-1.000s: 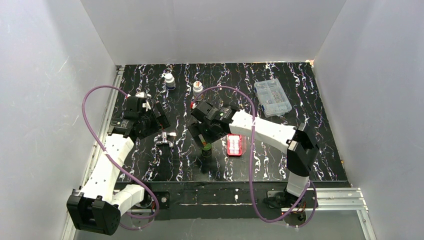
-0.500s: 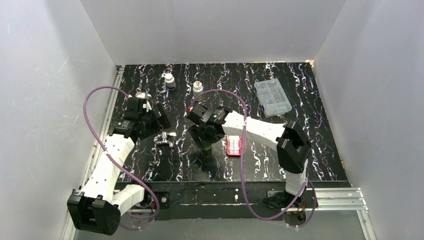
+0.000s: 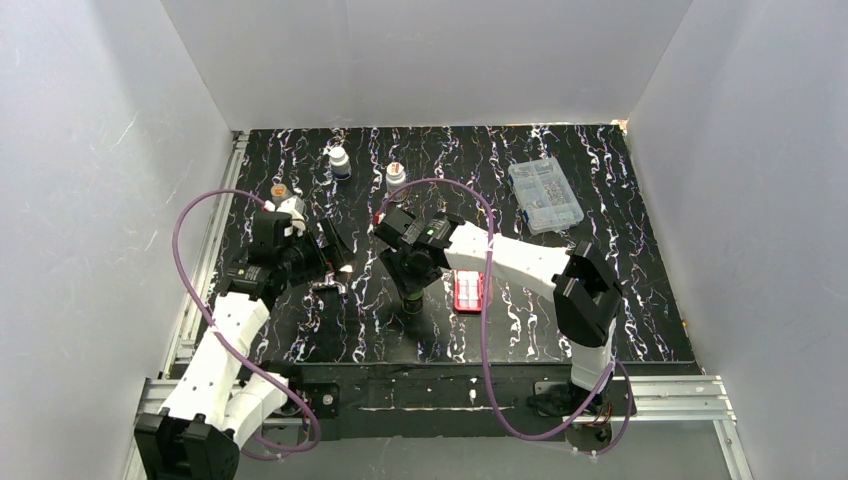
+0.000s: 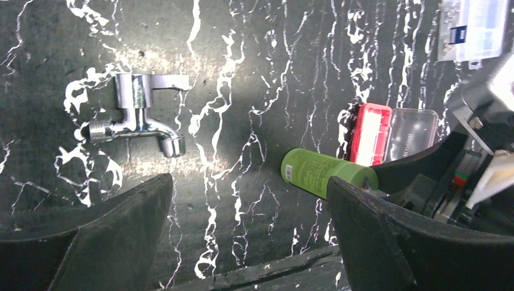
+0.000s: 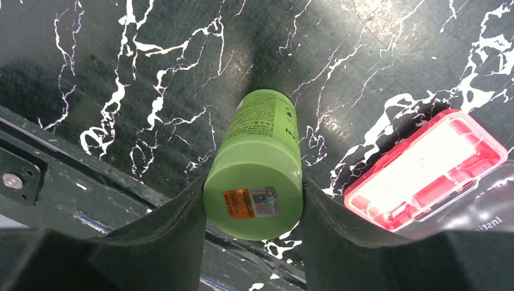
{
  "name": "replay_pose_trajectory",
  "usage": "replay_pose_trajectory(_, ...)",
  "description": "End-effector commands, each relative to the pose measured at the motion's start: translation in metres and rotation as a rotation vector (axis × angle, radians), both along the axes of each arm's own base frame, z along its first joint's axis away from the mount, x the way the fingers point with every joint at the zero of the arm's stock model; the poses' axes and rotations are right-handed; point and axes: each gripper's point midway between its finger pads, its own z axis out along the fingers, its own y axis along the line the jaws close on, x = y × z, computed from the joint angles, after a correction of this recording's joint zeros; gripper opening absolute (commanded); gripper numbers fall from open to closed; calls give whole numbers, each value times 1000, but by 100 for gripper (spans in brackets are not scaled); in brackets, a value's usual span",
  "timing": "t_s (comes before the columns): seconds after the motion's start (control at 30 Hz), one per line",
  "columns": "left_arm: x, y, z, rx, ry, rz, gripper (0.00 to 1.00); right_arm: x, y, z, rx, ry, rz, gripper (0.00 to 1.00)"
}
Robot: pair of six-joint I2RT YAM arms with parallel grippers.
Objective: Sort the pills into containers
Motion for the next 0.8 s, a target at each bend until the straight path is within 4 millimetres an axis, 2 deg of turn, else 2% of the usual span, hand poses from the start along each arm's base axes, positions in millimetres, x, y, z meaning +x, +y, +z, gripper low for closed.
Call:
replay_pose_trajectory(0.0, 3, -15, 10, -73, -115, -72, 98, 3, 0, 6, 42, 2, 8, 34)
replay_pose_trajectory(0.07, 7, -23, 15, -116, -152, -81, 97, 6, -6, 15, 90, 29, -7, 21)
replay_pose_trajectory(0.1, 9, -28, 17, -130, -169, -88, 96, 10, -10, 22, 114, 37, -19, 19)
replay_pose_trajectory(0.2, 12, -54, 25, -113, -249, -171, 96, 17, -24, 43, 166, 44, -47, 18)
replay_pose_trajectory(0.33, 5, -97, 38, -37, -445, -359, 93, 21, -45, 75, 233, 55, -77, 17)
replay_pose_trajectory(0.43, -2, -126, 67, -100, -645, -493, 91, 20, -63, 109, 325, 58, -95, 17)
replay_pose_trajectory(0.5, -15, -140, 86, -152, -802, -596, 88, 16, -72, 132, 392, 58, -91, 17)
replay_pose_trajectory(0.57, -22, -145, 96, -145, -919, -658, 87, 6, -78, 153, 439, 62, -69, 17)
replay_pose_trajectory(0.67, -31, -154, 104, -124, -986, -766, 87, -13, -81, 176, 495, 84, -13, 17)
replay_pose_trajectory(0.77, -46, -171, 124, -182, -1007, -890, 86, -29, -79, 194, 562, 107, 42, 18)
